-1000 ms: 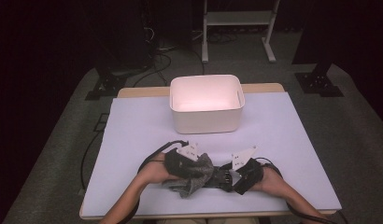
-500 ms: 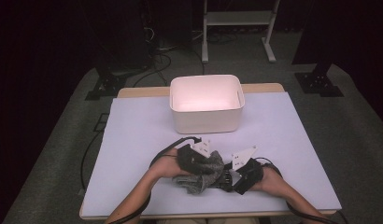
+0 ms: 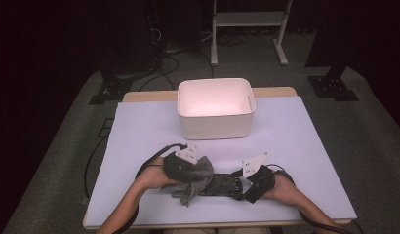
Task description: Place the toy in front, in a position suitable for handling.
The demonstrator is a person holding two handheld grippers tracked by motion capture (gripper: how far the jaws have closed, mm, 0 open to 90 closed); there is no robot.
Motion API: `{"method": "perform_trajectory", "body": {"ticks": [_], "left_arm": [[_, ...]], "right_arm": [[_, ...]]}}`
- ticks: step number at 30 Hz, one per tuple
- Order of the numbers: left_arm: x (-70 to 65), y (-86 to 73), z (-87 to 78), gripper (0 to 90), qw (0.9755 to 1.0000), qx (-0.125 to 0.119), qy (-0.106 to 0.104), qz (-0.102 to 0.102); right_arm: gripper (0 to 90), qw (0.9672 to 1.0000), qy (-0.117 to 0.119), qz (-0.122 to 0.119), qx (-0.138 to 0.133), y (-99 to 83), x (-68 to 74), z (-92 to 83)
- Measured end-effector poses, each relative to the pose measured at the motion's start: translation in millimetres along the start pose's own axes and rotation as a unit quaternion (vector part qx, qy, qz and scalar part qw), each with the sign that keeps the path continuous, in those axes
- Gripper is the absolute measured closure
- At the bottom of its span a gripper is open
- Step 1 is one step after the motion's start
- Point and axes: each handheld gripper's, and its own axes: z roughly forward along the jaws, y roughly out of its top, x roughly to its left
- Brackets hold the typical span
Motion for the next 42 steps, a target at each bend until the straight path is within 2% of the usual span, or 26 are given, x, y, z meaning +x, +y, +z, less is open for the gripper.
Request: {"method": "perform_trajectory", "body": {"ticks": [4,8,12,20,31,33,37,41,42], "left_arm": [[-7.7,-4.9,-2.9,79.5,1.0000,-0.003,-0.004,0.001],[-14.5,0.4,0.1,79.4,0.9999,0.001,-0.006,0.011],[-11.8,14.0,8.0,79.4,0.9997,-0.001,-0.014,0.022],[-4.8,47.0,37.2,79.4,0.9984,0.004,-0.040,0.041],[-9.6,79.3,61.7,79.3,0.9957,0.016,-0.060,0.069],[-11.9,83.6,65.8,79.2,0.9956,0.015,-0.062,0.068],[-14.9,86.9,71.2,79.3,0.9954,0.012,-0.066,0.068],[-18.4,81.6,67.0,79.3,0.9957,0.009,-0.068,0.062],[-18.3,79.0,64.2,79.3,0.9955,0.011,-0.066,0.067]], "right_arm": [[23.3,1.0000,-0.002,-0.003,0.000,0.4,0.4,-0.1],[23.3,1.0000,-0.003,-0.004,0.001,0.9,0.8,-0.1],[23.4,1.0000,-0.002,-0.002,0.005,0.1,1.0,1.2],[23.4,1.0000,0.001,0.002,0.001,-0.7,0.5,1.2],[23.4,1.0000,0.001,0.004,-0.001,-1.1,0.5,1.2],[23.4,1.0000,0.001,0.005,-0.004,-1.6,0.5,1.3],[23.4,1.0000,-0.003,0.000,-0.004,-2.0,1.4,1.6],[23.4,1.0000,-0.003,0.000,-0.004,-2.2,1.7,1.5],[23.4,1.0000,-0.004,-0.001,-0.005,-2.3,1.8,1.5]]}}
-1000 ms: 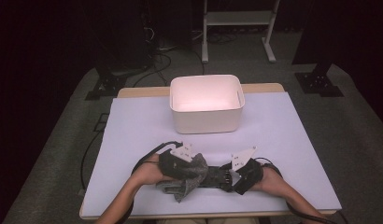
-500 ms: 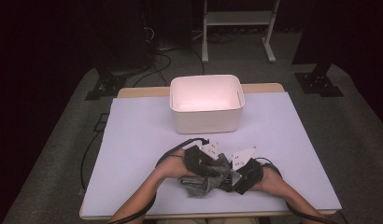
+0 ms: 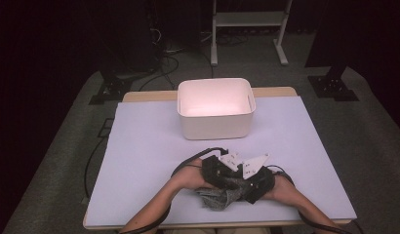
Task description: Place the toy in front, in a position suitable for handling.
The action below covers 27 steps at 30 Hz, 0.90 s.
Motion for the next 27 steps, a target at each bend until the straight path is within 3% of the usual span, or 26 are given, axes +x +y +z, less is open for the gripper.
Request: {"method": "perform_trajectory", "body": {"ticks": [8,16,23,27], "left_arm": [[-12.8,-34.8,-28.0,79.3,0.9996,0.002,0.022,-0.019],[-13.4,-74.8,-55.6,79.1,0.9967,-0.003,0.050,-0.064],[-5.9,-86.4,-66.1,78.6,0.9944,-0.003,0.064,-0.084],[-7.4,-84.4,-62.2,78.6,0.9951,-0.001,0.057,-0.081]], "right_arm": [[23.4,1.0000,0.000,-0.001,-0.001,-0.1,-0.4,0.0],[23.3,0.9998,0.004,0.011,-0.018,2.0,-2.0,-4.4],[23.3,0.9999,0.006,0.011,-0.009,1.4,-2.8,-2.7],[22.7,0.9993,0.015,0.032,-0.012,1.2,-5.7,-3.2]]}}
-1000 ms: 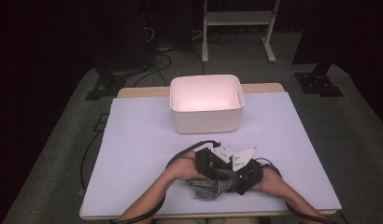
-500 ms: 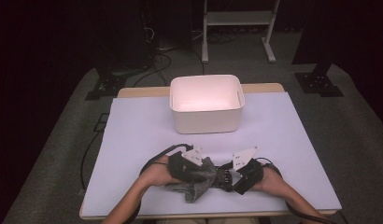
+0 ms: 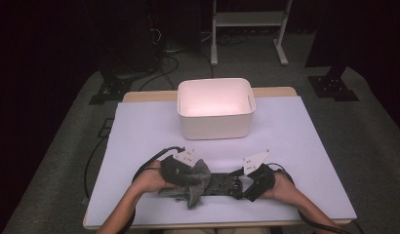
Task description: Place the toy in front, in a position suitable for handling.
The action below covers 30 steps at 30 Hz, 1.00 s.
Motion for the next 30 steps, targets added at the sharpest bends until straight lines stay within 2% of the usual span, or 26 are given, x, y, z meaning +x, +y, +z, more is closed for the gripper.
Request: {"method": "perform_trajectory", "body": {"ticks": [7,13,15,23,26,28,30], "left_arm": [[-2.5,0.7,2.8,78.6,1.0000,0.004,-0.003,0.004],[-2.1,11.1,6.5,78.6,0.9998,0.009,-0.005,0.014],[-4.7,16.5,10.7,78.6,0.9996,0.013,-0.009,0.025],[-6.9,18.9,13.8,78.6,0.9993,0.017,-0.014,0.029],[-8.6,19.8,14.8,78.6,0.9991,0.019,-0.014,0.034],[-9.2,20.3,15.1,78.6,0.9991,0.020,-0.013,0.035],[-9.1,20.5,15.1,78.6,0.9991,0.021,-0.014,0.036]], "right_arm": [[18.8,0.9982,0.029,0.052,0.009,6.1,-7.8,0.2],[16.3,0.9951,0.050,0.086,0.008,10.9,-13.7,1.4],[16.0,0.9952,0.049,0.084,0.008,11.8,-14.6,1.7],[16.0,0.9956,0.047,0.080,0.013,16.9,-13.3,-2.5],[15.5,0.9946,0.048,0.090,0.018,19.7,-14.9,-1.3],[15.5,0.9950,0.047,0.085,0.023,21.6,-15.7,-1.2],[15.5,0.9941,0.050,0.094,0.021,22.1,-16.9,-1.1]]}}
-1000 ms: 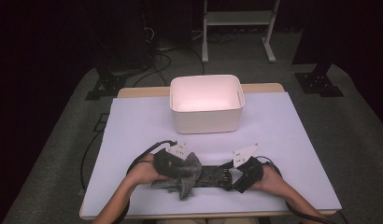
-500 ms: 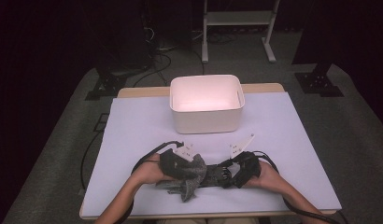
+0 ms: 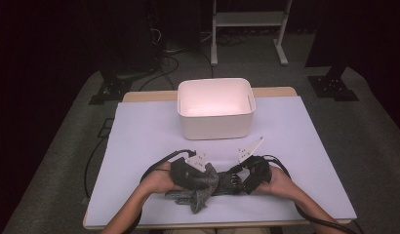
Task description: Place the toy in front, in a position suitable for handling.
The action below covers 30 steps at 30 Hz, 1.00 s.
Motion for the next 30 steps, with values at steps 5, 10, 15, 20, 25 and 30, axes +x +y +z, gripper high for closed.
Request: {"method": "perform_trajectory", "body": {"ticks": [5,10,15,20,25,30], "left_arm": [[1.1,3.3,1.5,78.6,1.0000,0.002,-0.006,0.001],[7.8,15.3,5.7,78.6,0.9999,-0.005,-0.008,-0.011],[15.0,34.5,13.0,78.6,0.9999,-0.006,0.003,-0.011],[20.8,30.5,6.1,78.3,0.9998,-0.004,0.011,-0.018],[21.1,4.4,-9.2,78.4,0.9987,-0.012,0.021,-0.046],[15.5,-13.3,-15.5,78.3,0.9980,-0.021,0.024,-0.055]], "right_arm": [[14.9,0.9995,0.017,0.029,0.001,-0.3,-5.3,2.1],[16.3,0.9999,0.004,-0.007,0.009,-1.8,-0.5,2.2],[16.6,0.9990,-0.009,-0.044,0.004,-7.1,4.2,3.3],[16.7,0.9973,-0.021,-0.070,0.001,-10.4,8.1,4.3],[16.7,0.9965,-0.028,-0.079,-0.001,-11.9,9.5,4.5],[16.5,0.9966,-0.031,-0.076,0.001,-11.6,10.8,4.4]]}}
